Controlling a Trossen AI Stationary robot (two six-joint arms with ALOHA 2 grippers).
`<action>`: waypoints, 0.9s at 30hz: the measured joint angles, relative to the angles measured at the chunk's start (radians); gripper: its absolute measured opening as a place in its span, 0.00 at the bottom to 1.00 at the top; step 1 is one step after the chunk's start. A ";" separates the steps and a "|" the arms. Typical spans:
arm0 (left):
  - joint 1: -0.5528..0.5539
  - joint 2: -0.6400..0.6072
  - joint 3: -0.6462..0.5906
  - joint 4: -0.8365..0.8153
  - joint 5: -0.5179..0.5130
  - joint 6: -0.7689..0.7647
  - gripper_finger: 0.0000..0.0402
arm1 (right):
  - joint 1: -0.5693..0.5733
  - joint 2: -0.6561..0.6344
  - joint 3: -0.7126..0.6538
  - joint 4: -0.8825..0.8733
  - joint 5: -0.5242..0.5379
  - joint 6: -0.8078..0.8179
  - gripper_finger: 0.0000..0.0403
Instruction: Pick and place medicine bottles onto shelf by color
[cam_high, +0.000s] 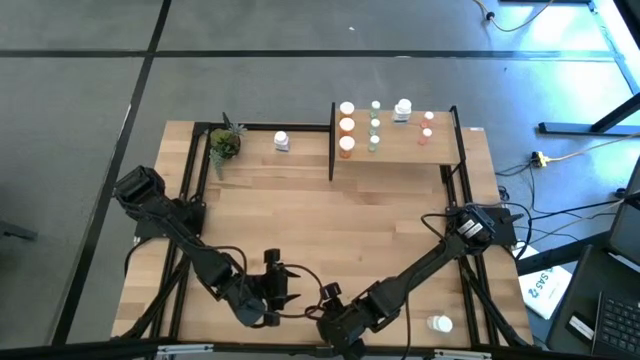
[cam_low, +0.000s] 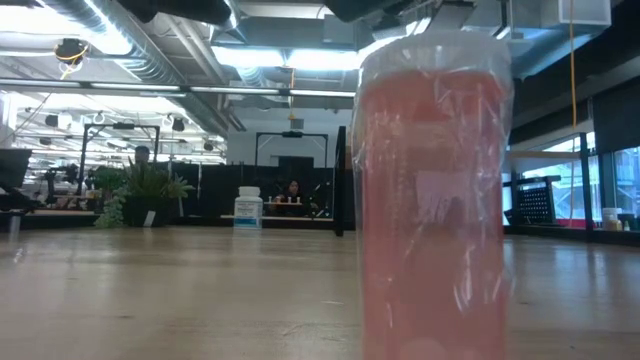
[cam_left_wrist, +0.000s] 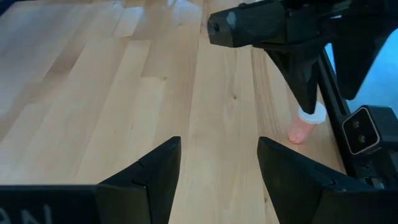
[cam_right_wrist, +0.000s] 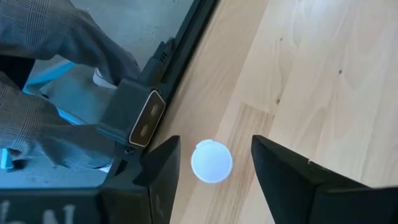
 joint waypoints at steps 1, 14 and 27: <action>0.003 0.000 0.000 0.000 0.000 0.000 0.51 | 0.000 0.000 0.000 0.000 0.000 0.000 0.50; 0.047 0.000 0.000 0.000 0.000 0.000 0.51 | 0.000 0.011 0.000 0.003 -0.005 0.001 0.50; 0.099 0.000 0.000 0.000 0.000 0.000 0.51 | -0.025 0.011 0.007 -0.014 -0.052 0.094 0.50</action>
